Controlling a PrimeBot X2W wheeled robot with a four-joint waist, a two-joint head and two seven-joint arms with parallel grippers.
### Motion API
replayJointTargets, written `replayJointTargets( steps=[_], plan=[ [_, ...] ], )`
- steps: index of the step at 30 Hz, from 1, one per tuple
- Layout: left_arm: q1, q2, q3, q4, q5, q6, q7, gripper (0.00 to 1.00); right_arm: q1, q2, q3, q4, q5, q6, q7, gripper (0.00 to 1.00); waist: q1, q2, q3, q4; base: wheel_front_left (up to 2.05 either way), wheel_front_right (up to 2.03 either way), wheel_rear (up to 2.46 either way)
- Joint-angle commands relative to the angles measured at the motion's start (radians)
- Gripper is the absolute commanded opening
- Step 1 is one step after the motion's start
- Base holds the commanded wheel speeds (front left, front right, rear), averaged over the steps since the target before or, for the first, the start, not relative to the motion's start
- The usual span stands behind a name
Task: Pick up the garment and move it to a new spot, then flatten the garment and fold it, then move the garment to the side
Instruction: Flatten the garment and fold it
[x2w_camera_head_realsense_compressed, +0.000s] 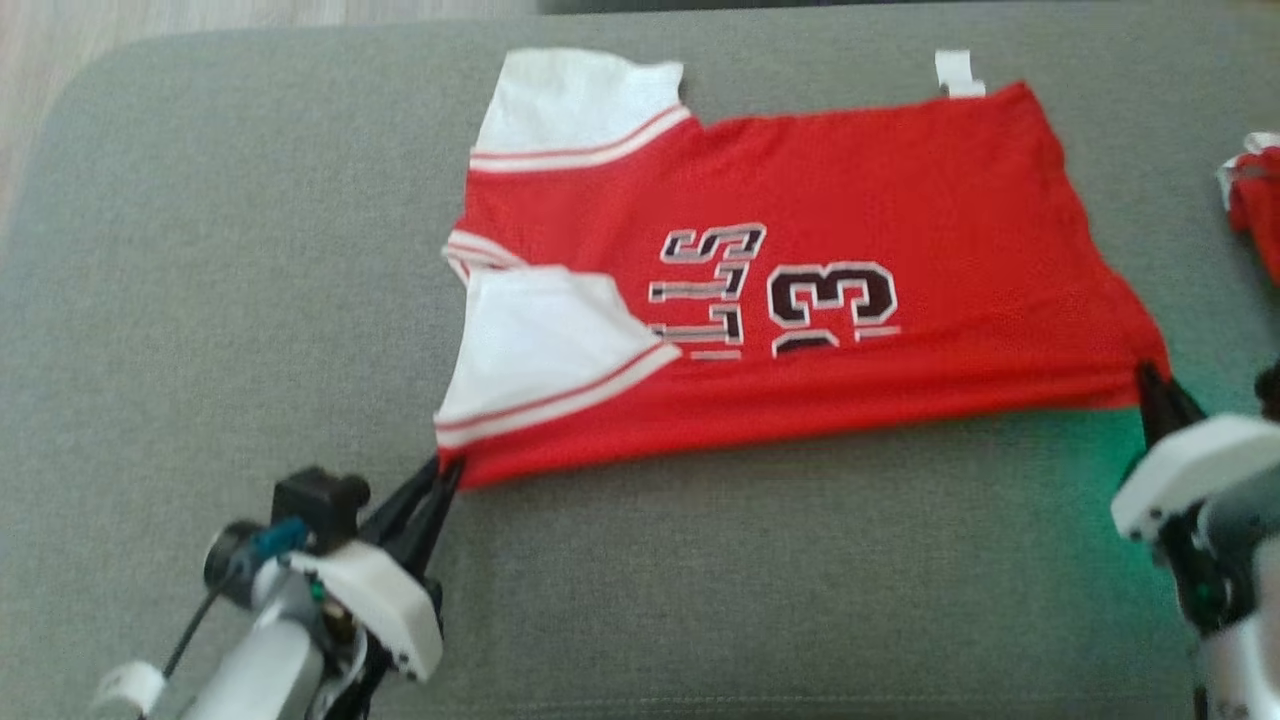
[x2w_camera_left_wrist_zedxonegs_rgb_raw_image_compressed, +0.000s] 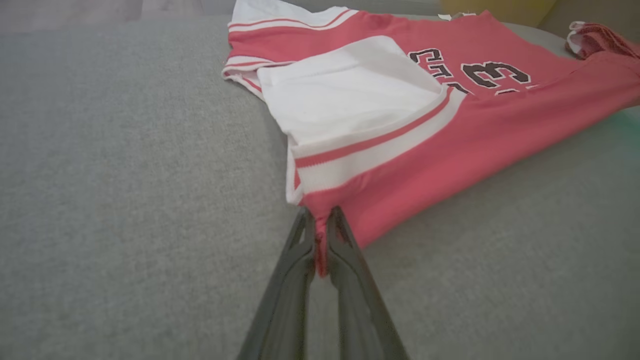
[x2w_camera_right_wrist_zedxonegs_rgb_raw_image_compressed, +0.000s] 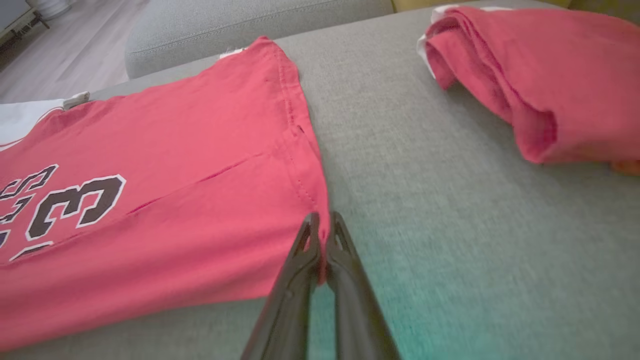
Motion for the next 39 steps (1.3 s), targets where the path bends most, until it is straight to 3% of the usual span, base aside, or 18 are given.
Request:
replayJointTargets(
  steps=[1, 6, 10, 17, 19, 20, 21, 22, 31, 33, 36, 39],
  plan=[
    [-0.005, 0.041, 0.039, -0.037, -0.010, 0.009, 0.001, 0.00, 0.015, -0.026, 0.016, -0.056, 0.012, 0.007, 0.005, 0.00, 0.0000, 0.0000, -0.009, -0.008, 0.00, 0.00, 0.00],
    [0.100, 0.067, 0.023, -0.139, -0.015, 0.034, 0.032, 0.00, 0.152, -0.031, 0.009, -0.190, 0.031, 0.007, 0.042, 0.00, 0.0000, 0.0000, -0.025, -0.019, 0.00, 0.00, 0.00],
    [0.184, 0.094, 0.011, -0.219, -0.021, 0.057, 0.068, 0.00, 0.285, 0.000, -0.019, -0.319, 0.029, 0.007, 0.092, 0.00, 0.0000, 0.0000, -0.032, -0.025, 0.00, 0.00, 0.00],
    [0.229, 0.118, 0.004, -0.286, -0.021, 0.088, 0.114, 0.00, 0.366, 0.039, -0.044, -0.406, 0.018, 0.007, 0.129, 0.00, 0.0000, 0.0000, -0.020, -0.030, 0.00, 0.00, 0.00],
    [0.228, 0.120, 0.001, -0.290, -0.020, 0.092, 0.124, 0.00, 0.367, 0.046, -0.045, -0.418, 0.020, 0.007, 0.132, 0.72, 0.0000, 0.0000, -0.011, -0.031, 0.00, 0.00, 0.00],
    [0.226, 0.120, -0.002, -0.291, -0.019, 0.093, 0.128, 0.24, 0.365, 0.050, -0.053, -0.423, 0.016, 0.007, 0.132, 1.00, 0.0000, 0.0000, -0.008, -0.032, 0.00, 0.00, 0.00],
    [0.224, 0.118, -0.003, -0.291, -0.022, 0.094, 0.134, 0.56, 0.362, 0.052, -0.060, -0.428, 0.010, 0.007, 0.131, 1.00, 0.0000, 0.0000, -0.004, -0.032, 0.00, 0.00, 0.00],
    [0.222, 0.115, -0.002, -0.291, -0.024, 0.097, 0.137, 1.00, 0.359, 0.053, -0.062, -0.434, 0.003, 0.007, 0.133, 1.00, 0.0000, 0.0000, -0.002, -0.032, 0.00, 0.00, 0.00],
    [0.179, 0.151, 0.038, -0.377, -0.016, 0.129, 0.145, 1.00, 0.316, 0.069, -0.077, -0.516, -0.011, 0.007, 0.099, 1.00, 0.0000, 0.0000, 0.015, -0.046, 0.00, 0.00, 0.00],
    [0.128, 0.184, 0.059, -0.427, 0.001, 0.126, 0.158, 1.00, 0.300, 0.074, -0.060, -0.530, -0.001, 0.007, 0.077, 1.00, 0.0000, 0.0000, 0.031, -0.050, 0.00, 0.00, 0.00],
    [-0.021, 0.229, 0.077, -0.484, 0.047, 0.105, 0.203, 1.00, 0.279, 0.075, -0.043, -0.532, -0.001, 0.007, 0.061, 1.00, 0.0000, 0.0000, 0.066, -0.046, 0.00, 0.00, 0.00],
    [-0.203, 0.213, 0.104, -0.485, 0.001, 0.063, 0.256, 1.00, 0.243, 0.078, -0.025, -0.532, -0.005, 0.007, 0.048, 1.00, 0.0000, 0.0000, 0.114, -0.048, 0.00, 0.00, 0.00]
  ],
)
